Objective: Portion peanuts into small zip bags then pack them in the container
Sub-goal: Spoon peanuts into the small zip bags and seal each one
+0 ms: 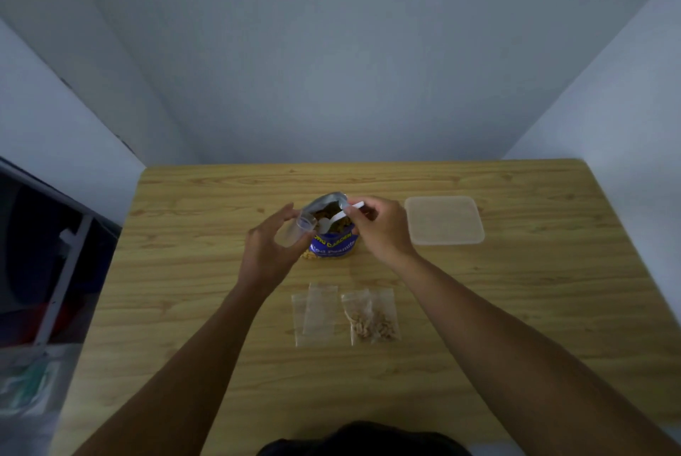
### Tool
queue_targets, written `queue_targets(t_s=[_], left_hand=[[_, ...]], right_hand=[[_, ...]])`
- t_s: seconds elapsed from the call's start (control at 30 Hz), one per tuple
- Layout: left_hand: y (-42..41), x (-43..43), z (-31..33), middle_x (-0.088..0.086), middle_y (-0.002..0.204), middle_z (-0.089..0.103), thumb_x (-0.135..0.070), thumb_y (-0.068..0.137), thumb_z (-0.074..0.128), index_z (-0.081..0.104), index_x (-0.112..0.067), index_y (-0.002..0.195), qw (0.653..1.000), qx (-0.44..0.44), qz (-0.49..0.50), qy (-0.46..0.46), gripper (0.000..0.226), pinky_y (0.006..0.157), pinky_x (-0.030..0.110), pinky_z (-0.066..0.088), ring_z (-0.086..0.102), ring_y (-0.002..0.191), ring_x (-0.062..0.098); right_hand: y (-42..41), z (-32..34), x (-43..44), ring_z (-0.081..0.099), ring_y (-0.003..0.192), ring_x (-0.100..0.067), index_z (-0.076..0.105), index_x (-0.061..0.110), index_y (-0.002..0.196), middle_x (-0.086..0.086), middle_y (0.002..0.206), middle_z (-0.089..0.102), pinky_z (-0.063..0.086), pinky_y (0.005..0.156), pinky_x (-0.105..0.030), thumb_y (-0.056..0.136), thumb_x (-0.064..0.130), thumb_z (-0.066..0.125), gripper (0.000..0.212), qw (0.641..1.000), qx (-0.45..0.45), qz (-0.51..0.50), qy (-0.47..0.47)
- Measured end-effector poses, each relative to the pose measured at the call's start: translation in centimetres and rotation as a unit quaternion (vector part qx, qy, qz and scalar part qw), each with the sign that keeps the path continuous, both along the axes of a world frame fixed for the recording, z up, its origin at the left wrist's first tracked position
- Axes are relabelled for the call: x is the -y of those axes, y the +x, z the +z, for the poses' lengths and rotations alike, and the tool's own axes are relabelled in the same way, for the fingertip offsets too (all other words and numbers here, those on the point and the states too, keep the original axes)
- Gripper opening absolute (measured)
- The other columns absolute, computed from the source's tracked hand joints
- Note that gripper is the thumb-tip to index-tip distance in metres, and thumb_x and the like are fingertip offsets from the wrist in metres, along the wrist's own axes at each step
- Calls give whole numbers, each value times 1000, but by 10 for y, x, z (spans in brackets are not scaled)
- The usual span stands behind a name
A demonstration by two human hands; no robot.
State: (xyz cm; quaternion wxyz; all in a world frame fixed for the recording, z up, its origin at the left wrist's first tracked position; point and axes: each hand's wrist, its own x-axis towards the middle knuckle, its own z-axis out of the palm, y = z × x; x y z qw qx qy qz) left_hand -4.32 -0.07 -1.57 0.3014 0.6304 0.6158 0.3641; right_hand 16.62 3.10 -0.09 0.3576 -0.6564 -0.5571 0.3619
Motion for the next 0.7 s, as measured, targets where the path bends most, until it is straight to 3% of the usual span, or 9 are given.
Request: queue_targets(t_s=[0.13, 0.3, 0.4, 0.5, 0.7], left_hand=[[0, -2, -3, -1, 147, 50, -34, 79, 81, 67, -23, 123, 999, 32, -13, -40, 48, 106, 24, 45, 50, 130, 3], [-1, -1, -3, -2, 146, 51, -31, 78, 82, 68, -26, 122, 998, 52, -13, -45, 47, 105, 26, 47, 54, 127, 6], [-3, -1, -2, -2, 146, 51, -29, 79, 81, 67, -26, 123, 997, 54, -24, -46, 46, 106, 28, 47, 53, 128, 7], [-5, -1, -2, -5, 145, 51, -29, 78, 82, 67, -23, 124, 997, 53, -27, -50, 48, 106, 26, 46, 53, 127, 3], [-2, -1, -2, -2, 140, 57, -24, 77, 83, 70, -21, 119, 996, 78, -30, -43, 44, 105, 24, 47, 56, 124, 0]], right_hand=[[1, 7, -2, 67, 81, -6, 78, 18, 106, 6, 93, 74, 49, 70, -16, 94, 23, 68, 16, 996, 58, 24, 70], [10, 6, -3, 66, 79, -10, 78, 15, 104, 0, 96, 74, 52, 71, -20, 95, 19, 66, 15, 984, 125, 59, 115], [6, 0, 2, 61, 64, 1, 79, 13, 101, 2, 81, 73, 41, 60, -6, 94, 20, 68, 14, 992, 95, 39, 70], [1, 0, 2, 59, 58, 7, 80, 14, 97, 12, 65, 64, 39, 52, -6, 95, 23, 68, 15, 998, 59, -2, 25], [7, 3, -3, 58, 52, 5, 81, 14, 94, 12, 60, 63, 37, 49, -9, 93, 25, 71, 16, 998, 63, 15, 5]])
